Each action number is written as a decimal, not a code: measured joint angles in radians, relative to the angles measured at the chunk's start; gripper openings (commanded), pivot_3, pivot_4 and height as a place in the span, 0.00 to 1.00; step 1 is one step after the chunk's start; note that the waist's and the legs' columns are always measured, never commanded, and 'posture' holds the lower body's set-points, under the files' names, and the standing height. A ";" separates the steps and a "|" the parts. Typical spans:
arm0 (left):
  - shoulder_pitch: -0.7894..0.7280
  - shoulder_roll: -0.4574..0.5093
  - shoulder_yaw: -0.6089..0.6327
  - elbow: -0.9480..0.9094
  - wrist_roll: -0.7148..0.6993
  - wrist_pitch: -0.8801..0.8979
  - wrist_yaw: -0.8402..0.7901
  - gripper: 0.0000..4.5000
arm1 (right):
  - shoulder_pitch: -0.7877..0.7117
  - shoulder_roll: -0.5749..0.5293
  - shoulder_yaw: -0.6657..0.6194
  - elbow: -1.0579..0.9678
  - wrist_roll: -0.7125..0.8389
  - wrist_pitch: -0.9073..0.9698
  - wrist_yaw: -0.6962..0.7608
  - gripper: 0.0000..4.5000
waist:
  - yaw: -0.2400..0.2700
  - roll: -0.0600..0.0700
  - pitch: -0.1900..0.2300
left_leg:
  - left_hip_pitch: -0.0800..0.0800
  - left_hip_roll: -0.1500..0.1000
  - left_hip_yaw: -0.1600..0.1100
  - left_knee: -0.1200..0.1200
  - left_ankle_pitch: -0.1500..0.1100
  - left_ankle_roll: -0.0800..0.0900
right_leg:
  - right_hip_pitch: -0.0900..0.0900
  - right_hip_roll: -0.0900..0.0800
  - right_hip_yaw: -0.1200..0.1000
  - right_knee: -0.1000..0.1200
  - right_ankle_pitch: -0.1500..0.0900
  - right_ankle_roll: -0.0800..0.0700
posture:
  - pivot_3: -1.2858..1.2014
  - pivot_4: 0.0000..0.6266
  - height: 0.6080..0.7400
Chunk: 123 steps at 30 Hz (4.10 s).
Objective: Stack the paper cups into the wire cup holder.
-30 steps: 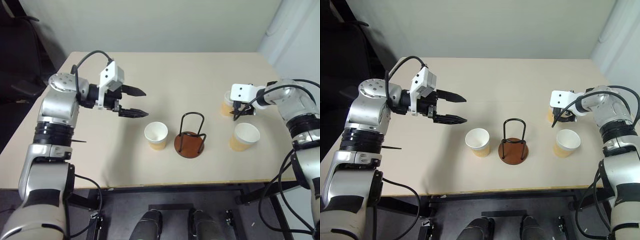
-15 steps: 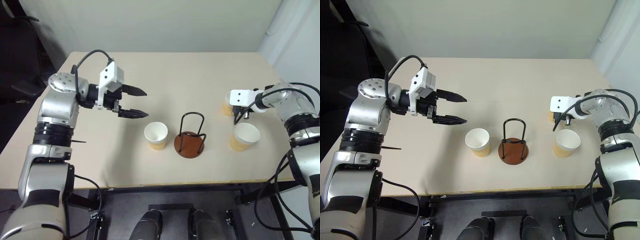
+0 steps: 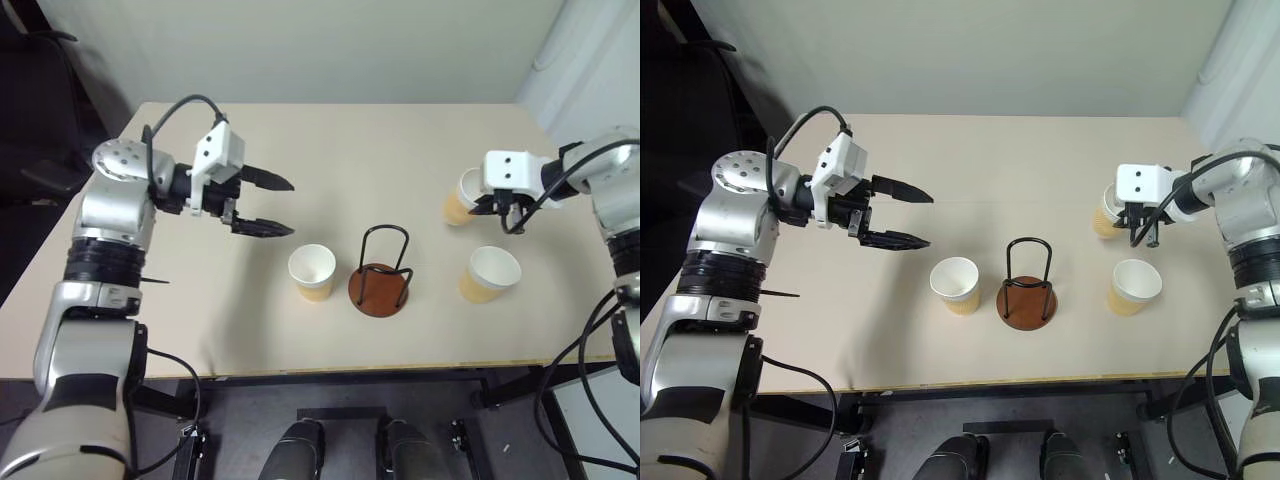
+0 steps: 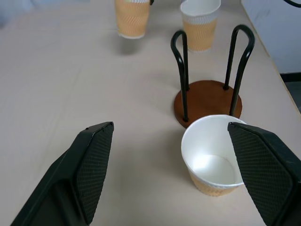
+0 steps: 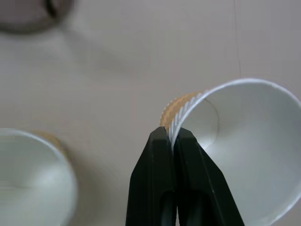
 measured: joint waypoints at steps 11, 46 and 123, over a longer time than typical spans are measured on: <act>-0.060 0.022 -0.038 0.108 -0.025 -0.092 -0.002 0.93 | -0.001 -0.108 -0.123 -0.612 0.332 0.709 0.113 0.00 | -0.002 0.000 0.000 | 0.000 0.000 0.000 0.001 0.002 0.000 | 0.000 0.001 0.001 0.000 -0.003 0.000 | 0.52 0.24 1.00; -0.080 0.002 -0.057 0.140 -0.023 -0.109 -0.005 0.93 | 0.109 -0.104 0.103 -0.844 0.369 0.565 0.024 0.00 | -0.002 0.000 0.000 | -0.001 0.000 0.000 0.003 0.004 0.004 | -0.001 0.001 0.001 0.002 -0.004 0.003 | 0.52 0.24 1.00; -0.176 -0.164 -0.360 0.190 0.328 -0.210 -0.004 0.93 | -0.082 -0.229 -0.053 -0.713 0.583 0.853 0.044 0.68 | 0.002 0.000 0.000 | -0.004 -0.001 0.003 0.006 0.003 0.007 | -0.003 -0.001 0.002 0.004 -0.006 0.008 | 0.52 0.24 1.00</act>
